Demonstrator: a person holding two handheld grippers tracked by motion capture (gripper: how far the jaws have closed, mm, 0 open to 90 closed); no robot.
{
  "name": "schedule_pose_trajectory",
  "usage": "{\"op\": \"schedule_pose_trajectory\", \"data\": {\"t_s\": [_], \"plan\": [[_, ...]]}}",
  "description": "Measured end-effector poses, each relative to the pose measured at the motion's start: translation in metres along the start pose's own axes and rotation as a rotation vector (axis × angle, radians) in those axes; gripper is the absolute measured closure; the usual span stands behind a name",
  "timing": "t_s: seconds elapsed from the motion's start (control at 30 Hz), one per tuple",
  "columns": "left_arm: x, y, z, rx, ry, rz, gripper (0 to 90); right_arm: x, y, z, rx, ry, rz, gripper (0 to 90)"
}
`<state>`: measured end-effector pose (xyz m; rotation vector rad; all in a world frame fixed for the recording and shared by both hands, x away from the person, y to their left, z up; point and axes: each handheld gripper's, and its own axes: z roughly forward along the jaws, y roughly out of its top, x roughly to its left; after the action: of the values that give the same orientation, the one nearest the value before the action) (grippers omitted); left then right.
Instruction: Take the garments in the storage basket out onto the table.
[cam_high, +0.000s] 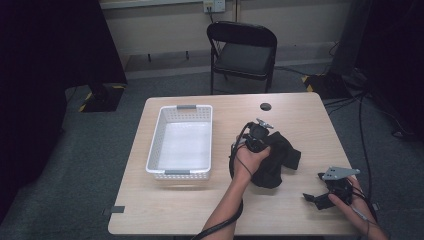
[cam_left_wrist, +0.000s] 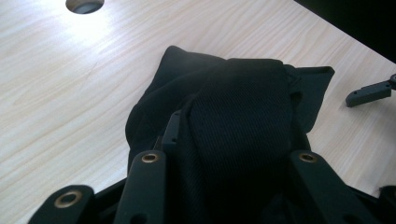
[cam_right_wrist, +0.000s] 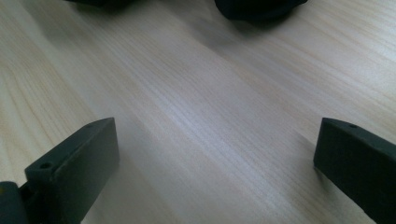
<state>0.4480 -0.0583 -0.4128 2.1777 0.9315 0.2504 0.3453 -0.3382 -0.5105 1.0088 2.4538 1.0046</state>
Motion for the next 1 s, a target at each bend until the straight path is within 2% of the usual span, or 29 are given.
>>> {"op": "schedule_pose_trajectory", "data": {"t_s": [0.6, 0.77, 0.87, 1.0], "plan": [[0.003, -0.006, 0.008, 0.024, -0.019, -0.02, 60.2, 0.0, 0.0, 0.0, 0.0, 0.0, 0.001, 0.0], [0.004, -0.007, 0.007, 0.029, -0.018, -0.024, 55.9, 0.0, 0.0, 0.0, 0.0, 0.0, 0.001, 0.0], [0.006, -0.009, 0.008, 0.036, -0.023, -0.03, 48.1, 0.0, 0.0, 0.0, 0.0, 0.0, 0.0, 0.0], [0.007, -0.012, 0.008, 0.046, -0.031, -0.027, 43.0, 0.0, 0.0, 0.0, 0.0, 0.0, 0.0, 0.0]]}}
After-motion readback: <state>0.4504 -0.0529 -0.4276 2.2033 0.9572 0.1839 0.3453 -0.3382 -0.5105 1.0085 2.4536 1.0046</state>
